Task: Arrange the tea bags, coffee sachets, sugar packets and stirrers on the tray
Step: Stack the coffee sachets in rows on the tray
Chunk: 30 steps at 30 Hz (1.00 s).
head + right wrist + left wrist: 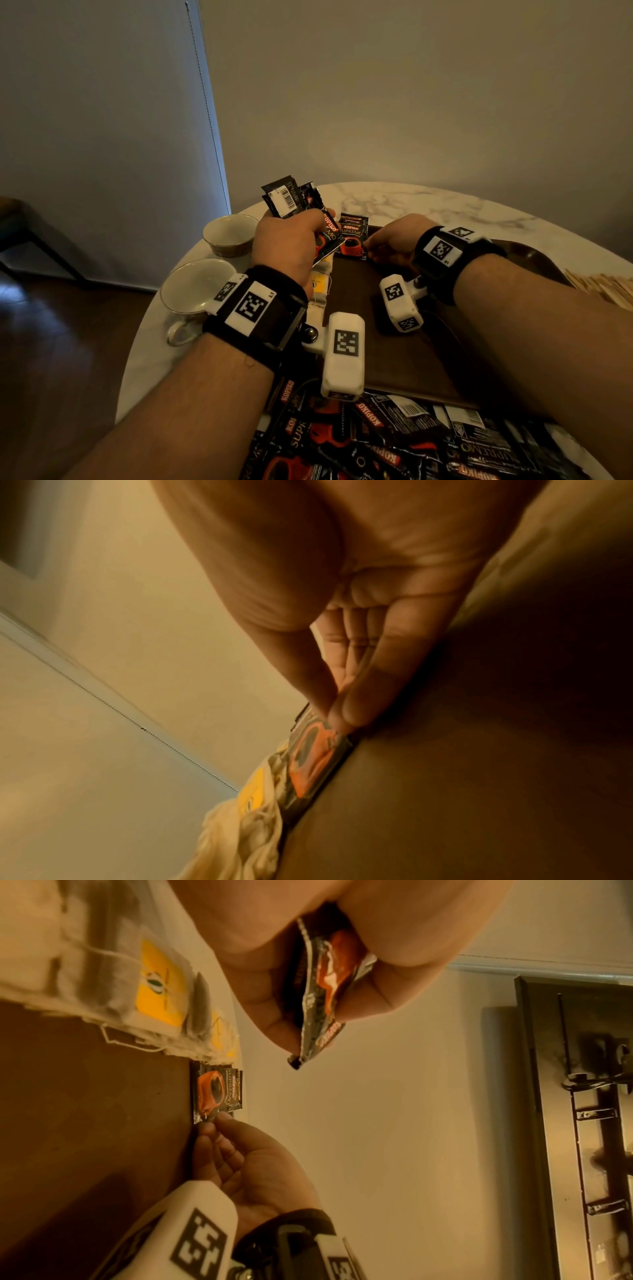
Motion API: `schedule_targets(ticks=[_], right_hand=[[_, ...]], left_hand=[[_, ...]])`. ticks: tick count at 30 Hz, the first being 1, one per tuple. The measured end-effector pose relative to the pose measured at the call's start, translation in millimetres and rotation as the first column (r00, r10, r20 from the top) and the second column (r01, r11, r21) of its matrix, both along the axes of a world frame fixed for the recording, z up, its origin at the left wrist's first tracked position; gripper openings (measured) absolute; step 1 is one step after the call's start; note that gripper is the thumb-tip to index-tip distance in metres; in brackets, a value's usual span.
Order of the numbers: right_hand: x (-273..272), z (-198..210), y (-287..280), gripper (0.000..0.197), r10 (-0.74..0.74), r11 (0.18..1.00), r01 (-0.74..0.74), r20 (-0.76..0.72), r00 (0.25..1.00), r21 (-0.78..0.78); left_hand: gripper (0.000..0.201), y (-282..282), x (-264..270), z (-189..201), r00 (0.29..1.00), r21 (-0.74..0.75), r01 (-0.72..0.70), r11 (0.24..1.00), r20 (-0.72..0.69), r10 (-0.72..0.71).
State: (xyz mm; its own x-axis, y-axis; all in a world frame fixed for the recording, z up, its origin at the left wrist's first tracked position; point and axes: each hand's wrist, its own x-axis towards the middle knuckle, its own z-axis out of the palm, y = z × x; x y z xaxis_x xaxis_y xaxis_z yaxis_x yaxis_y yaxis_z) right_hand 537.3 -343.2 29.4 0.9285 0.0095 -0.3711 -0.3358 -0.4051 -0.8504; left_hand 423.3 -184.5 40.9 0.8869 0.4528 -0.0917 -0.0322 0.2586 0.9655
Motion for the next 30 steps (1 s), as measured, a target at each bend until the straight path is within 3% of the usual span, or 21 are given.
schedule_targets(ticks=[3, 7, 11, 17, 20, 24, 30], right_hand=[[1, -1, -1, 0.009, -0.01, 0.999, 0.01, -0.004, 1.0, 0.036], [-1, -1, -6, 0.024, -0.03, 0.987, 0.029, 0.005, 1.0, 0.16], [-29, 17, -16, 0.028, 0.055, 0.936, -0.072, 0.06, 0.997, 0.343], [-87, 28, -37, 0.026, 0.242, 0.823, -0.298, 0.177, 0.954, 0.484], [-91, 20, -41, 0.012, 0.181, 0.778, -0.274, 0.216, 0.959, 0.566], [-85, 17, -45, 0.018, 0.067, 0.681, -0.203, 0.216, 0.974, 0.704], [-82, 9, -44, 0.01, 0.016, 0.649, -0.162, 0.2, 0.98, 0.744]], left_hand=[[0.033, -1, 1, -1, 1.0, -0.016, 0.008, 1.0, 0.01, -0.008], [0.011, -2, 2, -2, 1.0, 0.016, -0.004, 1.0, 0.017, 0.004], [0.033, -8, -1, -1, 0.999, -0.072, 0.03, 0.997, -0.015, -0.031], [0.038, -20, -10, 1, 0.981, -0.099, 0.191, 0.977, 0.04, -0.188], [0.041, -24, -14, 3, 0.965, -0.122, 0.262, 0.957, 0.039, -0.259], [0.034, -24, -16, 2, 0.93, -0.149, 0.367, 0.918, 0.02, -0.368], [0.037, -25, -16, -1, 0.897, 0.007, 0.441, 0.897, 0.001, -0.441]])
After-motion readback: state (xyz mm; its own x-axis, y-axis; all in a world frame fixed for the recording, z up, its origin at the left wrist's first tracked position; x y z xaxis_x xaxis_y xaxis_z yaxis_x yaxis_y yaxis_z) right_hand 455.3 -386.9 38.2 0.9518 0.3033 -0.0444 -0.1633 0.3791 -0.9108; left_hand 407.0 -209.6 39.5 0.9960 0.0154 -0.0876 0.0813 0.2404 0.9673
